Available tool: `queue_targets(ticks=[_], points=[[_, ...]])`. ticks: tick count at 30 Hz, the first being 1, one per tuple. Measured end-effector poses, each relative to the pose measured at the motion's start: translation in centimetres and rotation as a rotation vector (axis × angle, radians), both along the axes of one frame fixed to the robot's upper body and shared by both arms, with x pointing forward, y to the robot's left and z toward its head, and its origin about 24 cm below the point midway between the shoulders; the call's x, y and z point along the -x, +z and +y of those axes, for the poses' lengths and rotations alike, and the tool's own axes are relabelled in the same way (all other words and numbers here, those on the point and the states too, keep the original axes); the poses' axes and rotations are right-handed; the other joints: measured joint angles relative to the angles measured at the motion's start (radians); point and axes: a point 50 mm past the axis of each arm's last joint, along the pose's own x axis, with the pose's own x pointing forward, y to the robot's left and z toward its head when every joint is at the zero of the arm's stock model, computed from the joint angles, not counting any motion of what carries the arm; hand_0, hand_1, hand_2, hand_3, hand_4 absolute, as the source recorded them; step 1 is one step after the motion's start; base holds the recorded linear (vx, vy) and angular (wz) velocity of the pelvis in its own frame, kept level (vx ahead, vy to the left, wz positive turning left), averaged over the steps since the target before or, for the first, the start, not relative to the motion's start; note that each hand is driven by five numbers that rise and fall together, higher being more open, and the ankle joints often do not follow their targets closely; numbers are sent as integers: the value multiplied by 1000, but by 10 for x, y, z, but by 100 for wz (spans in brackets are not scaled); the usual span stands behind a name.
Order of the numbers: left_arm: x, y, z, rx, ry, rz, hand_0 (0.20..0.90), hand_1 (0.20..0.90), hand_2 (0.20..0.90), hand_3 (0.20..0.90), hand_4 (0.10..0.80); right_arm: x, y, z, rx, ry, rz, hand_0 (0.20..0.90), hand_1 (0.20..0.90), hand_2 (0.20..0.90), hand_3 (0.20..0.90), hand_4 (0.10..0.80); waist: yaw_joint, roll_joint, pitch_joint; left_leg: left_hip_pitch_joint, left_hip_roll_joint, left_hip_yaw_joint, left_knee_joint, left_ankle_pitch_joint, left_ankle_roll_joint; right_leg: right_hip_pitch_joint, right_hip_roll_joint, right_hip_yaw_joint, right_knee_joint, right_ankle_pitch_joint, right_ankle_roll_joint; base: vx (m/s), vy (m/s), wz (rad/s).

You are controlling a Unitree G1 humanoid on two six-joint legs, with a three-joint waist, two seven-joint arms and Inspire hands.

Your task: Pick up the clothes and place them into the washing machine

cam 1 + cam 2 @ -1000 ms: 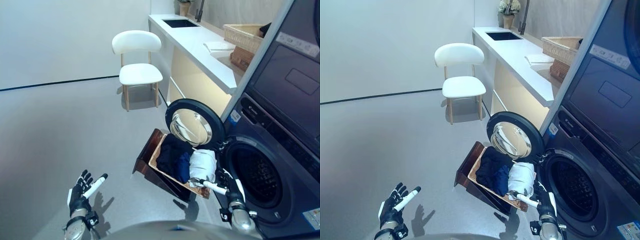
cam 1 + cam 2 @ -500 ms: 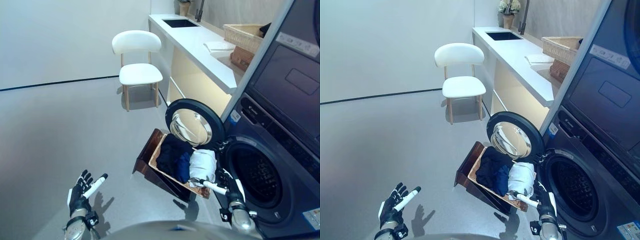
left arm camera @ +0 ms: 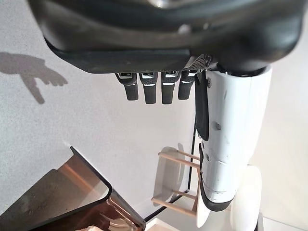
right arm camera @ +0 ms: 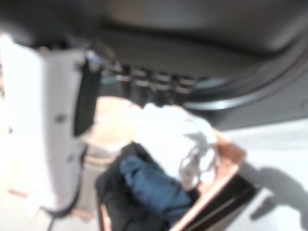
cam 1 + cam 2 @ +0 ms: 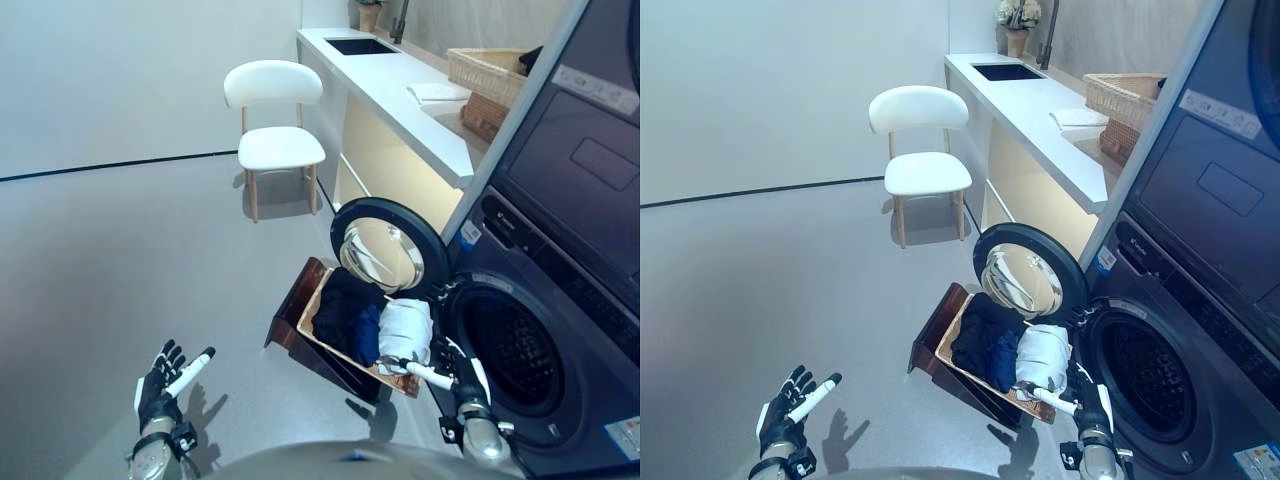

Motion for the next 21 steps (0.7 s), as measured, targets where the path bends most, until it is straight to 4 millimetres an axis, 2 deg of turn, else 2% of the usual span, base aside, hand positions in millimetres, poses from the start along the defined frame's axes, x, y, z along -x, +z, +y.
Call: queue_targets(ticks=[4, 6, 8, 11, 14, 15, 16, 17, 19, 20, 21], points=[[-5, 0, -4, 5, -30, -6, 900, 900, 900, 900, 800, 0, 0, -1, -5, -10, -3, 900, 900, 900, 900, 800, -1, 0, 1, -13, -5, 0, 0, -2, 5, -15, -3, 5, 25, -3, -4, -23, 121, 5], [-8, 1, -6, 9, -45, -13, 900, 900, 900, 900, 800, -2, 1, -1, -6, -9, -6, 900, 900, 900, 900, 800, -1, -4, 7, -14, -19, -1, 1, -2, 9, -23, -9, 7, 35, -4, -3, 12, 179, -6], [-9, 1, -6, 13, -52, -16, 900, 900, 900, 900, 800, -4, 1, 0, -6, -7, -10, 900, 900, 900, 900, 800, -1, -8, 12, -13, -22, 1, 5, 0, 15, -29, -16, 9, 50, -6, 1, 8, 169, -7], [-10, 1, -7, 17, -56, -20, 900, 900, 900, 900, 800, -8, 3, -1, -5, -6, -24, 900, 900, 900, 900, 800, -2, -10, 41, 4, -43, 10, 5, -6, 27, -35, -38, 30, 86, -21, 14, -1, 213, -1], [-12, 1, -6, 16, -58, -24, 900, 900, 900, 900, 800, -9, 3, 0, -8, -8, -24, 900, 900, 900, 900, 800, -7, -9, 59, 8, -85, 5, 8, -16, 60, -68, -76, 39, 167, -49, 34, 1, 258, 4], [-16, 1, -8, 20, -60, -31, 900, 900, 900, 900, 800, -11, 3, -1, -9, -11, -29, 900, 900, 900, 900, 800, -9, 0, 78, 12, -88, -8, 14, -19, 73, -92, -81, 42, 229, -58, 33, -11, 162, 7], [-16, 2, -6, 14, -61, -32, 900, 900, 900, 900, 800, -12, 3, 1, -16, -9, -30, 900, 900, 900, 900, 800, -5, 2, 85, 19, -112, -1, 20, -21, 82, -105, -97, 35, 265, -70, 24, -12, 279, 4], [-18, 3, -4, 9, -58, -34, 900, 900, 900, 900, 800, -14, 3, 3, -21, -4, -33, 900, 900, 900, 900, 800, -6, 0, 97, 20, -123, -4, 33, -31, 99, -122, -118, 33, 312, -82, 40, -19, 189, 0], [-19, 2, -5, 10, -56, -33, 900, 900, 900, 900, 800, -14, 3, 4, -24, -4, -32, 900, 900, 900, 900, 800, -12, 10, 110, 22, -130, -4, 50, -38, 114, -153, -131, 19, 389, -68, 26, 11, 111, -1], [-19, 2, -4, 8, -55, -32, 900, 900, 900, 900, 800, -12, 1, 6, -31, -5, -24, 900, 900, 900, 900, 800, -14, 23, 106, 29, -137, -3, 50, -36, 123, -164, -140, 8, 415, -58, 11, 45, 71, 3], [-18, 2, -3, 6, -52, -33, 900, 900, 900, 900, 800, -12, 1, 7, -34, -6, -23, 900, 900, 900, 900, 800, -14, 20, 105, 29, -139, -2, 50, -35, 128, -165, -149, 4, 418, -57, 10, 61, 41, 5]])
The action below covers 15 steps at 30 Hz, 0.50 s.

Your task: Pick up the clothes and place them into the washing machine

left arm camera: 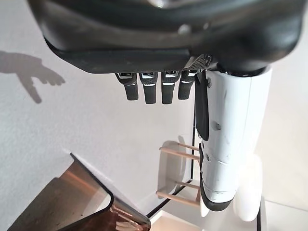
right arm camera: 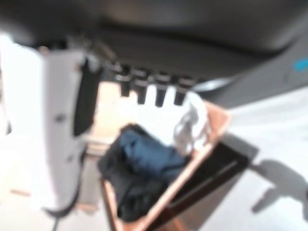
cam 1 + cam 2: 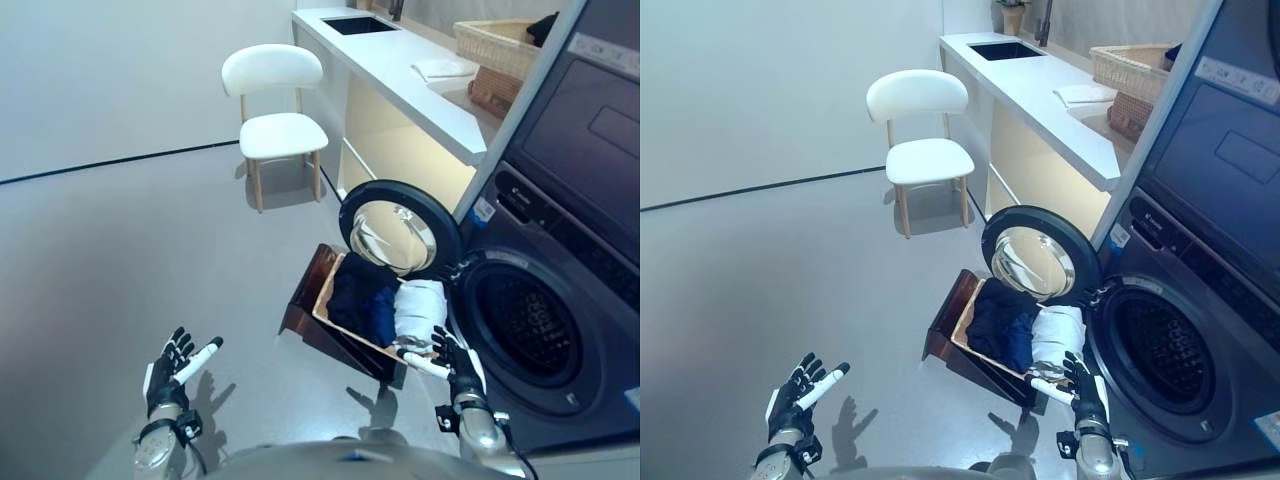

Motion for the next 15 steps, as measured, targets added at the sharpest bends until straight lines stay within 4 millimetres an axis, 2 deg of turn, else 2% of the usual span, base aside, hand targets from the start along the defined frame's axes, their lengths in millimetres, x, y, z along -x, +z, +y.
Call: queue_targets(ticks=[2, 5, 7, 8, 9, 10, 11, 13, 15], points=[[4, -1, 3, -4, 13, 10, 900, 900, 900, 900, 800, 0, -1, 4, -15, 9, 5, 900, 900, 900, 900, 800, -10, -1, -1, 8, -9, 0, -5, 2, 10, -1, -13, -30, -14, 1, -5, 72, 10, 9], [8, -3, 3, -3, 18, 25, 900, 900, 900, 900, 800, -1, -1, 5, -22, 20, 7, 900, 900, 900, 900, 800, -17, 0, -1, 9, -2, -18, -6, 2, 17, -13, -3, -28, -83, -1, 7, 130, -12, 14], [9, -3, 3, -3, 17, 27, 900, 900, 900, 900, 800, 0, -2, 5, -22, 18, 11, 900, 900, 900, 900, 800, -21, -3, 0, 10, 2, -34, -5, 2, 13, -2, -1, -33, -206, 29, 37, 112, -9, 11], [9, -3, 3, -3, 18, 29, 900, 900, 900, 900, 800, 0, -2, 5, -22, 17, 13, 900, 900, 900, 900, 800, -27, -11, -4, 13, -1, -36, -8, -2, 4, 1, -7, -38, -272, 46, 64, 97, -17, 11], [10, -3, 4, -6, 17, 30, 900, 900, 900, 900, 800, 1, -3, 6, -27, 16, 14, 900, 900, 900, 900, 800, -36, -35, -9, 14, -7, -43, -10, -11, -14, 22, -10, -43, -326, 51, 77, 86, -24, 9], [10, -4, 4, -5, 17, 33, 900, 900, 900, 900, 800, 2, -3, 6, -27, 14, 17, 900, 900, 900, 900, 800, -43, -37, -10, 18, -7, -51, -10, -15, -21, 29, -10, -41, -330, 84, 79, 81, -28, 8], [10, -5, -1, 6, 8, 35, 900, 900, 900, 900, 800, 4, -3, 3, -19, 3, 22, 900, 900, 900, 900, 800, -44, -31, -7, 33, 3, -51, -11, -18, -40, 43, -3, -48, -323, 106, 70, 75, -46, 5], [12, -7, -7, 22, -4, 40, 900, 900, 900, 900, 800, 5, -2, -3, -4, 0, 25, 900, 900, 900, 900, 800, -42, -18, -6, 48, 21, -47, 3, -39, -61, 49, 13, -54, -298, 129, 39, 57, -58, 3], [10, -7, -8, 25, 1, 36, 900, 900, 900, 900, 800, 3, -1, -4, 1, 3, 19, 900, 900, 900, 900, 800, -41, -8, -11, 45, 34, -43, 16, -54, -69, 50, 26, -55, -288, 127, 33, 78, -86, -3]])
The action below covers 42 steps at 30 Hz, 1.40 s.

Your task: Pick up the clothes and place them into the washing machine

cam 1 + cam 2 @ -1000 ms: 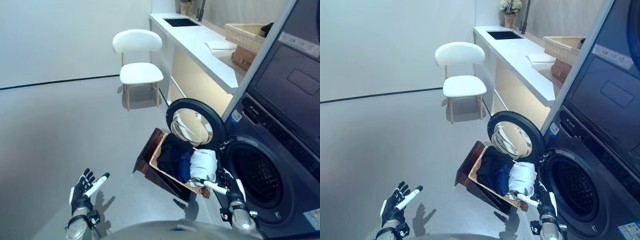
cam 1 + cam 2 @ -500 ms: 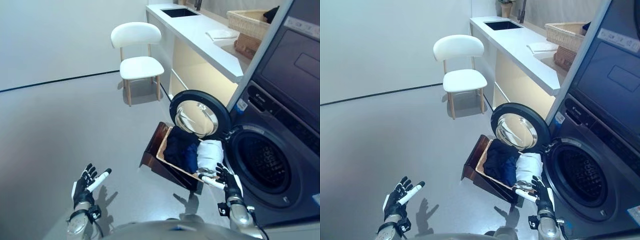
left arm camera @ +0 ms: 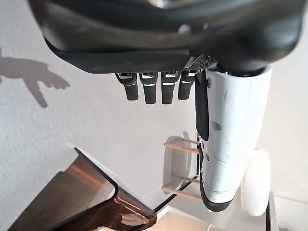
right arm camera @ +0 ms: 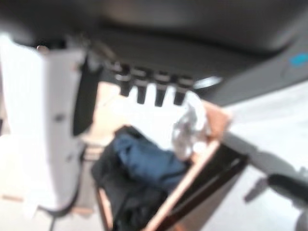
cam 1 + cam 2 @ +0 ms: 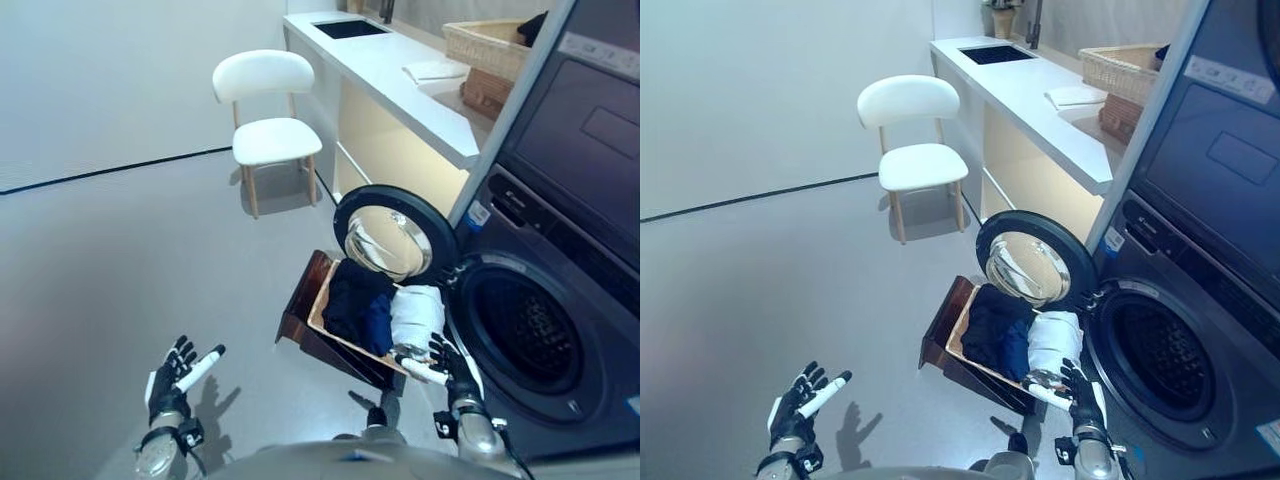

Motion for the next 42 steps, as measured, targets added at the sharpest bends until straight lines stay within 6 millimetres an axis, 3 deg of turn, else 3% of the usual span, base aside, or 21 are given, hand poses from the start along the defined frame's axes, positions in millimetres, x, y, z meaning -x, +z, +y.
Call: queue_targets(ticks=[2, 9, 12, 15, 20, 27, 31, 32, 35, 36, 38, 41, 42], points=[[-1, 1, 1, -2, 6, -4, 900, 900, 900, 900, 800, -5, 2, 1, 0, 5, -14, 900, 900, 900, 900, 800, 0, -2, 2, 0, 8, 5, 1, -6, 1, -1, 8, 2, 4, 3, -10, 89, -92, -5], [-2, 2, 6, -13, 44, -6, 900, 900, 900, 900, 800, -9, 2, 7, -13, 14, -27, 900, 900, 900, 900, 800, 2, -39, 8, 0, -5, -1, -6, -25, 14, -22, -3, 7, 29, -17, 3, 131, -105, 6], [-1, 2, 10, -18, 75, -4, 900, 900, 900, 900, 800, -10, 2, 10, -15, 29, -26, 900, 900, 900, 900, 800, 2, -39, -7, -1, 13, -11, -23, -27, 6, -36, 14, 3, 18, -27, 3, 213, -180, 10], [1, 1, 10, -6, 96, -1, 900, 900, 900, 900, 800, -13, 2, 13, -15, 48, -28, 900, 900, 900, 900, 800, 3, -21, -36, -15, 50, -16, -23, -31, -7, -20, 45, -12, 1, -34, -14, 154, -165, 19], [-16, 5, 6, 9, 86, -42, 900, 900, 900, 900, 800, -20, 6, 6, 15, 44, -44, 900, 900, 900, 900, 800, -1, 17, -55, -37, 115, -48, -21, -33, -51, -19, 100, -35, 3, -79, -39, 146, -176, 16], [-24, 7, 4, 18, 89, -63, 900, 900, 900, 900, 800, -35, 15, -2, 53, 34, -88, 900, 900, 900, 900, 800, 0, 26, -56, -79, 172, -45, 19, -32, -102, -53, 162, -42, 40, -122, -76, 103, -150, 0], [-30, 9, 4, 16, 92, -77, 900, 900, 900, 900, 800, -33, 12, -4, 51, 21, -71, 900, 900, 900, 900, 800, 1, 14, -40, -137, 174, -45, 131, -20, -132, -51, 179, -15, 56, -143, -103, 92, -114, 17], [-33, 9, 3, 17, 91, -82, 900, 900, 900, 900, 800, -30, 10, -5, 53, 13, -60, 900, 900, 900, 900, 800, 1, 7, -37, -158, 173, -44, 170, -10, -152, -51, 171, -8, 55, -146, -110, 42, -74, 42], [-39, 10, -2, 34, 75, -91, 900, 900, 900, 900, 800, -30, 12, -11, 70, -5, -63, 900, 900, 900, 900, 800, 2, 19, -15, -192, 186, -41, 205, 29, -168, -34, 182, -18, 59, -158, -130, 12, -61, 26], [-44, 11, -6, 40, 57, -102, 900, 900, 900, 900, 800, -31, 14, -15, 83, -18, -68, 900, 900, 900, 900, 800, 1, 11, -3, -240, 187, -47, 261, 48, -181, -37, 180, -20, 59, -165, -149, 22, -51, -8], [-51, 12, -10, 46, 38, -113, 900, 900, 900, 900, 800, -39, 17, -18, 92, -28, -86, 900, 900, 900, 900, 800, 21, -16, 28, -320, 175, -36, 346, 77, -167, -39, 174, 27, 56, -155, -187, 64, -42, -28], [-49, 9, -13, 56, 36, -98, 900, 900, 900, 900, 800, -49, 21, -19, 114, -40, -105, 900, 900, 900, 900, 800, 63, -42, 58, -352, 178, -65, 210, 77, -167, -41, 180, 56, 52, -149, -197, 116, 17, -45], [-48, 8, -13, 57, 39, -95, 900, 900, 900, 900, 800, -54, 23, -18, 117, -42, -121, 900, 900, 900, 900, 800, 72, -35, 70, -352, 182, -73, 175, 82, -173, -39, 185, 59, 52, -149, -197, 144, 81, -53]])
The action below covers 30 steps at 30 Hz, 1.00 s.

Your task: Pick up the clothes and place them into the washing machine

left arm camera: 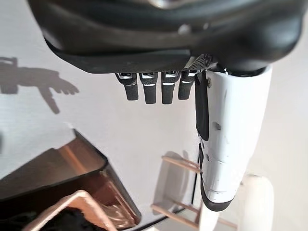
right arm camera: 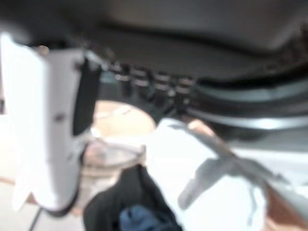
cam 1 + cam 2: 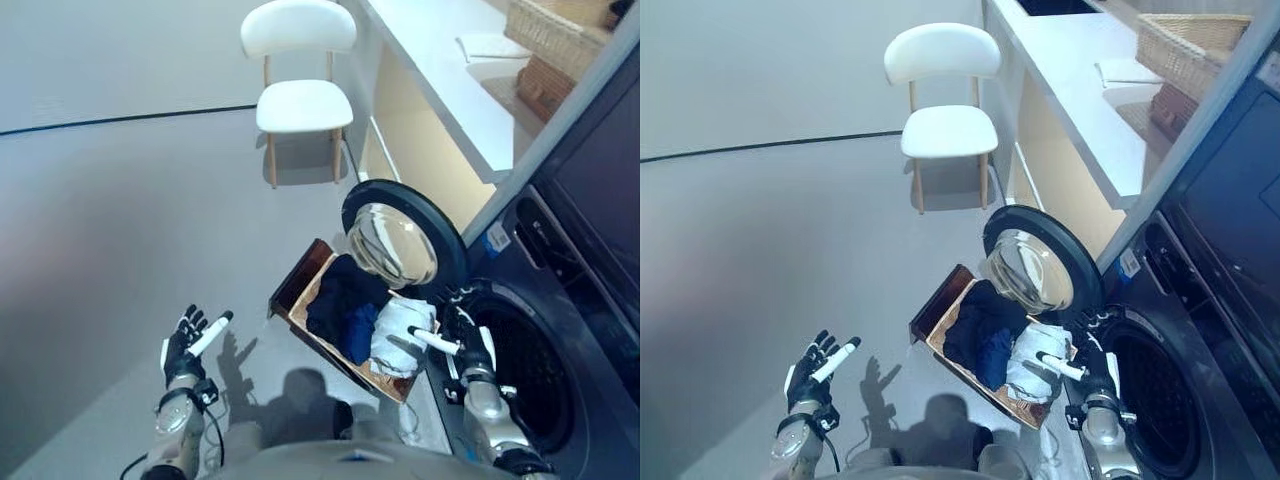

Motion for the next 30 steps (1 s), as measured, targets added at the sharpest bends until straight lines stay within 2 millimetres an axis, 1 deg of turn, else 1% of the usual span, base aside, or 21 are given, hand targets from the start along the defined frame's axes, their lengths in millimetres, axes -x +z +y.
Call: queue_targets(ticks=[1, 3, 5, 6, 7, 8, 9, 10, 12, 13, 14, 15, 18, 20, 24, 25, 26, 27, 28, 29, 30], points=[[4, -2, 1, 3, 12, 16, 900, 900, 900, 900, 800, -9, 4, 2, 2, 8, -27, 900, 900, 900, 900, 800, 16, 7, 20, -9, 13, -11, -60, 8, -6, 3, 15, 17, -1, 0, 0, 138, 101, -56], [13, -8, 2, 10, 32, 54, 900, 900, 900, 900, 800, -21, 10, 8, 0, 40, -59, 900, 900, 900, 900, 800, 26, 27, 30, 5, 12, -21, -132, 20, -2, -3, 34, 37, 1, 0, 1, 127, 115, -54], [15, -10, 1, 16, 36, 61, 900, 900, 900, 900, 800, -22, 10, 9, 0, 42, -62, 900, 900, 900, 900, 800, 34, 52, 28, 21, 11, -19, -139, 18, 5, -15, 47, 54, 5, 0, 9, 117, 128, -41], [16, -10, 0, 21, 38, 62, 900, 900, 900, 900, 800, -22, 11, 8, 3, 45, -64, 900, 900, 900, 900, 800, 39, 71, 28, 42, 11, -15, -141, -3, 22, -22, 59, 72, 7, -1, 21, 106, 147, -29], [15, -10, 0, 23, 43, 56, 900, 900, 900, 900, 800, -25, 11, 11, -2, 52, -68, 900, 900, 900, 900, 800, 44, 84, 28, 48, 8, 8, -157, 31, 50, -34, 58, 86, 0, 3, 39, 66, 104, -17], [14, -9, 1, 23, 48, 53, 900, 900, 900, 900, 800, -25, 11, 13, -5, 58, -67, 900, 900, 900, 900, 800, 45, 86, 29, 47, 6, 28, -159, 40, 61, -37, 56, 79, 13, 2, 44, 93, 177, -21], [12, -8, 2, 23, 48, 45, 900, 900, 900, 900, 800, -22, 8, 16, -9, 67, -54, 900, 900, 900, 900, 800, 39, 87, 31, 59, -9, 47, -161, 80, 74, -32, 30, 74, 25, -2, 74, 108, 190, -26], [8, -6, 1, 22, 45, 32, 900, 900, 900, 900, 800, -19, 6, 18, -10, 71, -40, 900, 900, 900, 900, 800, 31, 90, 27, 62, -28, 58, -164, 74, 89, -30, 8, 81, 15, -2, 80, 157, 248, -32], [-5, 0, 0, 18, 41, -11, 900, 900, 900, 900, 800, -19, 5, 18, -10, 73, -37, 900, 900, 900, 900, 800, 17, 95, 25, 60, -53, 77, -169, 76, 104, -27, -18, 91, -14, 12, 111, 122, 179, -30], [-8, 2, 0, 17, 41, -17, 900, 900, 900, 900, 800, -19, 5, 18, -10, 74, -36, 900, 900, 900, 900, 800, 15, 95, 25, 61, -57, 79, -169, 75, 109, -19, -22, 95, -27, 16, 117, 89, 166, -39], [-18, 6, -1, 15, 37, -45, 900, 900, 900, 900, 800, -19, 5, 19, -10, 75, -35, 900, 900, 900, 900, 800, 14, 95, 25, 70, -69, 82, -167, 69, 115, 0, -34, 98, -54, 27, 123, 88, 172, -39], [-21, 8, -1, 13, 36, -55, 900, 900, 900, 900, 800, -22, 6, 19, -7, 78, -42, 900, 900, 900, 900, 800, 17, 94, 18, 73, -77, 93, -166, 59, 123, 10, -41, 113, -80, 36, 130, 100, 163, -30], [-30, 15, -1, 3, 36, -95, 900, 900, 900, 900, 800, -35, 12, 20, -2, 84, -68, 900, 900, 900, 900, 800, 18, 93, 12, 75, -94, 118, -170, 46, 137, 23, -61, 124, -123, 52, 143, 113, 149, -19], [-31, 15, 0, 0, 39, -95, 900, 900, 900, 900, 800, -37, 11, 19, 2, 79, -56, 900, 900, 900, 900, 800, 28, 90, -2, 75, -101, 123, -174, 43, 141, 23, -67, 131, -135, 56, 147, 95, 139, -9], [-26, 13, 1, -3, 49, -80, 900, 900, 900, 900, 800, -37, 7, 15, 16, 49, -26, 900, 900, 900, 900, 800, 43, 84, -29, 72, -118, 128, -177, 32, 150, 23, -79, 134, -144, 58, 154, 83, 145, -3], [-22, 10, 1, -1, 49, -67, 900, 900, 900, 900, 800, -36, 5, 12, 21, 34, -10, 900, 900, 900, 900, 800, 42, 83, -36, 73, -119, 128, -177, 29, 155, 21, -86, 134, -135, 51, 161, 81, 182, -4], [-20, 9, 1, -1, 49, -59, 900, 900, 900, 900, 800, -35, 3, 9, 26, 19, 10, 900, 900, 900, 900, 800, 42, 80, -40, 72, -128, 130, -173, 25, 163, 4, -90, 135, -104, 39, 167, 87, 262, -5], [-17, 8, 1, -2, 52, -50, 900, 900, 900, 900, 800, -34, 2, 7, 28, 8, 20, 900, 900, 900, 900, 800, 43, 82, -43, 73, -141, 135, -172, 22, 168, -14, -93, 134, -68, 32, 166, 28, 202, -4], [-14, 6, 2, -2, 55, -41, 900, 900, 900, 900, 800, -35, 3, 7, 29, 2, 20, 900, 900, 900, 900, 800, 41, 87, -44, 71, -141, 142, -171, 20, 182, -57, -89, 132, 5, 18, 170, 6, 189, -10], [-13, 6, 3, -4, 55, -36, 900, 900, 900, 900, 800, -36, 3, 8, 25, -2, 17, 900, 900, 900, 900, 800, 39, 88, -43, 72, -137, 151, -173, 22, 182, -80, -90, 133, 48, 15, 165, 23, 153, -16], [-11, 4, 5, -9, 56, -26, 900, 900, 900, 900, 800, -38, 4, 9, 26, -1, 13, 900, 900, 900, 900, 800, 36, 89, -41, 73, -149, 151, -167, 16, 192, -130, -87, 132, 133, 15, 164, 55, 124, -24]])
